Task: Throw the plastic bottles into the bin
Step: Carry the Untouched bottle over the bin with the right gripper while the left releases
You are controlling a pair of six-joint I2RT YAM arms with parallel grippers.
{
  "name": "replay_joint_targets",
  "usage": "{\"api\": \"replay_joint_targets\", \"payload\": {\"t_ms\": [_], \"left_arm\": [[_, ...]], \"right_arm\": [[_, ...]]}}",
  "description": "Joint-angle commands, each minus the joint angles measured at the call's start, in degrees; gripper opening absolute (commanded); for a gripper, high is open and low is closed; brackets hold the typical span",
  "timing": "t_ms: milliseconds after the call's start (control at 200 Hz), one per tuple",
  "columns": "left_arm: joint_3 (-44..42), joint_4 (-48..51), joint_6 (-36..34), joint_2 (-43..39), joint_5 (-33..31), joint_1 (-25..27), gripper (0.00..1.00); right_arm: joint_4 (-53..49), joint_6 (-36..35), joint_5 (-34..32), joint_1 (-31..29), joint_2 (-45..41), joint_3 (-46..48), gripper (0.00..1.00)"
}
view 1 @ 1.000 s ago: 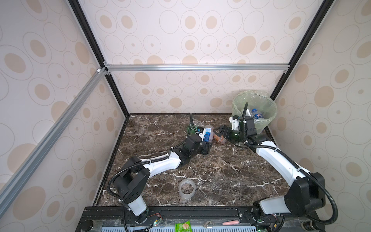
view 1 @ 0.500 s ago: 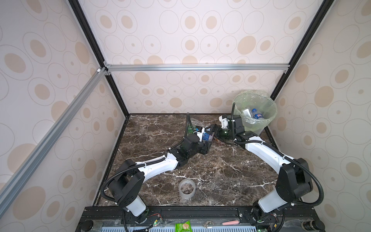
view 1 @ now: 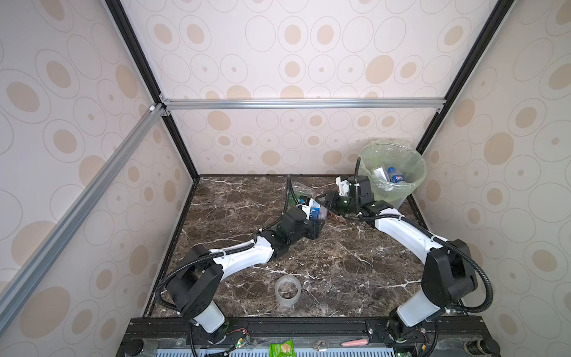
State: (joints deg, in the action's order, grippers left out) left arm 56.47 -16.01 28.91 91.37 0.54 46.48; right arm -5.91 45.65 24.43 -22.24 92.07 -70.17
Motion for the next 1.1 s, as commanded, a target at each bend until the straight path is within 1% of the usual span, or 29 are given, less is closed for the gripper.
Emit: {"api": "replay_joint_targets", "payload": {"t_ms": [0,150,290,380,570,645,805,935,1095], "left_arm": [[0.0,-1.7,0.8,-1.7,-0.6,-0.2,0.67],[-0.3,-1.3,0.7,-2.2,-0.9,-0.2,0.71],[-0.3,-0.6,0.5,-2.8,-1.2,-0.2,0.81],[-0.4,-0.5,-0.1,-3.9,-2.1,-0.2,0.85],[1.2,3.3,-2.6,-6.6,-3.9,-0.2,0.99],[2.5,4.4,-4.0,-7.4,-4.4,-0.2,0.99],[7.5,6.8,-7.8,-8.0,-5.0,-0.2,0.99],[14.0,7.9,-11.1,-7.0,-4.2,-0.2,0.99],[23.6,8.3,-13.7,-2.7,-1.3,0.2,0.99]], "right_arm": [[1.5,0.3,0.1,-0.6,-0.1,-0.5,0.48],[1.4,0.0,-0.6,-0.6,-0.2,-0.1,0.47],[-1.7,-2.9,-2.5,-0.6,-0.1,-1.8,0.47],[-4.0,-5.0,-3.9,-0.4,-0.1,-3.6,0.47],[-10.7,-10.2,-5.8,1.8,0.0,-11.1,0.46],[-13.8,-13.2,-7.9,2.6,-0.3,-15.0,0.46],[-21.3,-20.5,-14.0,4.3,-1.3,-26.3,0.46],[-26.3,-28.1,-22.8,4.5,-2.8,-36.1,0.46],[-27.2,-37.5,-33.4,4.7,-6.3,-44.2,0.46]]}}
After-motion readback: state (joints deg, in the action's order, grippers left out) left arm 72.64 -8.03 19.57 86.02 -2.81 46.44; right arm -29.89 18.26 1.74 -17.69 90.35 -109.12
